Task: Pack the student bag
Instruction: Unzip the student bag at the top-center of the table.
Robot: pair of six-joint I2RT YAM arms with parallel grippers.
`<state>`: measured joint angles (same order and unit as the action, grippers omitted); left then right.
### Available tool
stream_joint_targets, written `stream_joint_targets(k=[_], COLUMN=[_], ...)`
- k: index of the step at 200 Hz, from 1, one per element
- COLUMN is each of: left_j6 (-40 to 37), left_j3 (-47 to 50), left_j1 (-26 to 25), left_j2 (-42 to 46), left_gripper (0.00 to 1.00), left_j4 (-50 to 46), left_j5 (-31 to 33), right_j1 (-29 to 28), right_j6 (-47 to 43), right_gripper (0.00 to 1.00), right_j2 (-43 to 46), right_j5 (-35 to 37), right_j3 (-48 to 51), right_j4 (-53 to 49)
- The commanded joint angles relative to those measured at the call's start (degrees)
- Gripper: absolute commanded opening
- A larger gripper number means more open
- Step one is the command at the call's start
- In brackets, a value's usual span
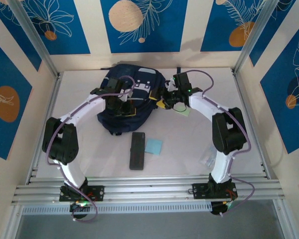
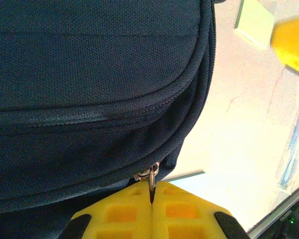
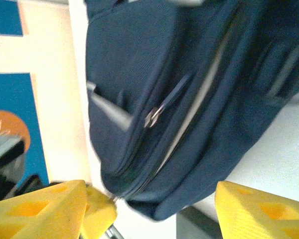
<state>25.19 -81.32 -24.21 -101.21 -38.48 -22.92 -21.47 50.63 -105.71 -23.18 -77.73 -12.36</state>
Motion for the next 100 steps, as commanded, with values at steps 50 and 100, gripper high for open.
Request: stream_joint_targets(k=[50,100], left_j6=[2.87,4.03], left_j3=[0.61,4.63], left_j1=[-0.75,-0.84], left_j2=[1.46,3.36], left_gripper=[0.00,0.00], left_j4=[1.66,2.91], left_j5=[-4.69,-6.68], right_j1=[-10.72,-10.37], right_j6=[12.47,14.84], right_gripper=[0.68,0.28], right_j2=[-3.38,-6.31], right_j5=[7.79,14.37], right_j3=[5.13,5.37], right_j4=[12.56,13.42])
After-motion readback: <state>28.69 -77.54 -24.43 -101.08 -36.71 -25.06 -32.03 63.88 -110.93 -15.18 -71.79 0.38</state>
